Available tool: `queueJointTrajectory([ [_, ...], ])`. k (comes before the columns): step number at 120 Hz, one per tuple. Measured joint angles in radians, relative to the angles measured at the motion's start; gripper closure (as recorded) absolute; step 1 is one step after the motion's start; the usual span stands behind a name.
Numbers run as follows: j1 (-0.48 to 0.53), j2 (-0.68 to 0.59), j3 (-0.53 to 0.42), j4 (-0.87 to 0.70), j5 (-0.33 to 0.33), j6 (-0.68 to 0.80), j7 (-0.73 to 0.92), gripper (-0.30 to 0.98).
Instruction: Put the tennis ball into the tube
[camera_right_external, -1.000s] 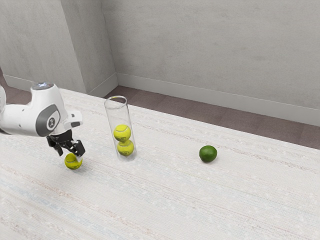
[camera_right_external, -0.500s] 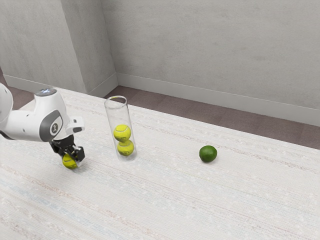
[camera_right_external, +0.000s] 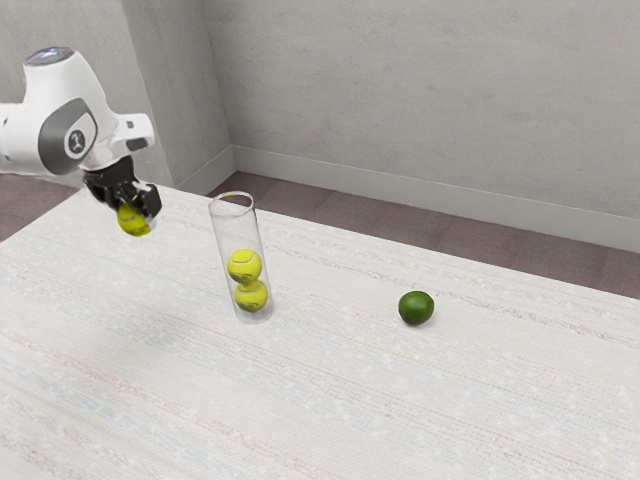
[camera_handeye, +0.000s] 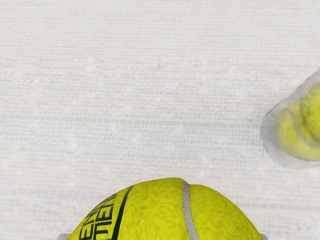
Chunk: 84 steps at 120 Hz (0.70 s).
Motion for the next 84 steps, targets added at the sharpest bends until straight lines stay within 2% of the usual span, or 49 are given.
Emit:
queueJointTrajectory([
  [17, -0.023, 0.057, -0.028, 0.181, 0.003, -0.160, -0.026, 0.30],
  [33, -0.071, 0.127, -0.037, 0.285, 0.005, -0.247, -0.048, 0.30],
  [84, -0.174, 0.241, -0.052, 0.461, 0.008, -0.326, -0.105, 0.30],
])
